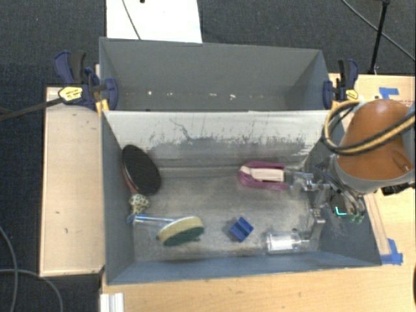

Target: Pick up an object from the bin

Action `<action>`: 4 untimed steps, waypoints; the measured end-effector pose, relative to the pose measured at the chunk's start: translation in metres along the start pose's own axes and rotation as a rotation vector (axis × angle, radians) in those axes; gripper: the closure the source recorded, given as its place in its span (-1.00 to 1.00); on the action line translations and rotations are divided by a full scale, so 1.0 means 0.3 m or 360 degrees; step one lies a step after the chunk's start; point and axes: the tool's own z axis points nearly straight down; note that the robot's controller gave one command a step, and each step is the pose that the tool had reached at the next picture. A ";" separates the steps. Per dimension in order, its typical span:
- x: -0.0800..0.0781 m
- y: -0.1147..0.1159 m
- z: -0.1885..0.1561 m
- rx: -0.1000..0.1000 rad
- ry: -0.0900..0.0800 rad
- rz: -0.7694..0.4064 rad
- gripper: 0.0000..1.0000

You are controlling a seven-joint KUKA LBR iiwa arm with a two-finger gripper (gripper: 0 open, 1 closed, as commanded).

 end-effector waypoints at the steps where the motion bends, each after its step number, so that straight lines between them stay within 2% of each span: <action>1: -0.015 0.307 0.070 -0.0003 -0.0007 -0.0333 -1.00; 2: 0.058 0.324 0.205 0.0000 -0.0004 -0.0328 -1.00; 3: -0.054 0.379 0.241 -0.0001 -0.0016 -0.0128 -1.00; 4: -0.052 0.377 0.240 0.0001 -0.0014 -0.0135 1.00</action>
Offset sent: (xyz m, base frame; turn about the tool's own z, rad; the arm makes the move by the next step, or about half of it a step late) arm 0.0047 0.0884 -0.0205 -0.2009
